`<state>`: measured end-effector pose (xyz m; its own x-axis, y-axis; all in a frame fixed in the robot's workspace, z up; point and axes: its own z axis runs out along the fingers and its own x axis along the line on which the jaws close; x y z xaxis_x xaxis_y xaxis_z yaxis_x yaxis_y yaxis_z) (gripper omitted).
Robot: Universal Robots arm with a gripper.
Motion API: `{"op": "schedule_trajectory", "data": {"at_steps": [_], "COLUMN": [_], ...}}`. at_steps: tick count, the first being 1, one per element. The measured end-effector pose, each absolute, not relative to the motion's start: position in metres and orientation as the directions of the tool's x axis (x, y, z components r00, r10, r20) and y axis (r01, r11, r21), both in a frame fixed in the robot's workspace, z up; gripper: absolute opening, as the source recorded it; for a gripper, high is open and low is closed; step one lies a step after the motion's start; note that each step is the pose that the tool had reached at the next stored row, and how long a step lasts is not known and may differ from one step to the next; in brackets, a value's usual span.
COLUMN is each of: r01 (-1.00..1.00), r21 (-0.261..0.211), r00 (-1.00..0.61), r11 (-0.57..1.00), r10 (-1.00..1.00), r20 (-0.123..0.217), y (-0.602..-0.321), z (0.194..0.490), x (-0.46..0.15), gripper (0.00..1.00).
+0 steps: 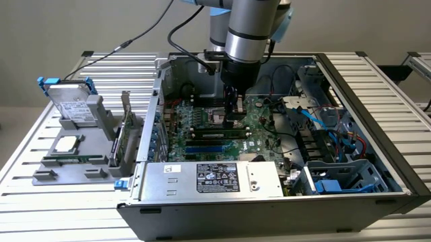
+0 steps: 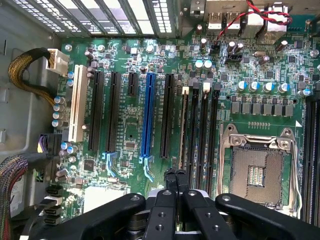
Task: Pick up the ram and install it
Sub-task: 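Press down the ram until it locks into place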
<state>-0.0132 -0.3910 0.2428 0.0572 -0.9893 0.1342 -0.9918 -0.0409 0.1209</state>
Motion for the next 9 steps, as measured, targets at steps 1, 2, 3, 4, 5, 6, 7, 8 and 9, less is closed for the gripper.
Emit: {"op": "schedule_trajectory", "data": {"at_steps": [1, 2, 3, 4, 5, 6, 7, 8, 9], "r01": [-0.992, -0.992, -0.992, -0.992, -0.992, -0.992, -0.992, -0.992, -0.992], "r21": [0.121, 0.121, 0.121, 0.121, 0.121, 0.121, 0.121, 0.121, 0.121], "r00": [0.057, 0.057, 0.057, 0.057, 0.057, 0.057, 0.057, 0.057, 0.052], "r11": [-0.041, -0.041, -0.041, -0.041, -0.041, -0.041, -0.041, -0.041, -0.036], "r10": [-0.989, -0.989, -0.989, -0.989, -0.989, -0.989, -0.989, -0.989, -0.990], "r20": [0.134, 0.134, 0.134, 0.134, 0.134, 0.134, 0.134, 0.134, 0.134], "y": [-0.3910, -0.3910, -0.3910, -0.3910, -0.3910, -0.3910, -0.3910, -0.3910, -0.3910], "z": [0.2427, 0.2427, 0.2427, 0.2427, 0.2427, 0.2428, 0.2427, 0.2428, 0.2428], "x": [-0.0132, -0.0132, -0.0132, -0.0132, -0.0132, -0.0132, -0.0132, -0.0137, -0.0143], "gripper": [0.10, 0.10, 0.10, 0.10, 0.10, 0.10, 0.10, 0.10, 0.10]}}
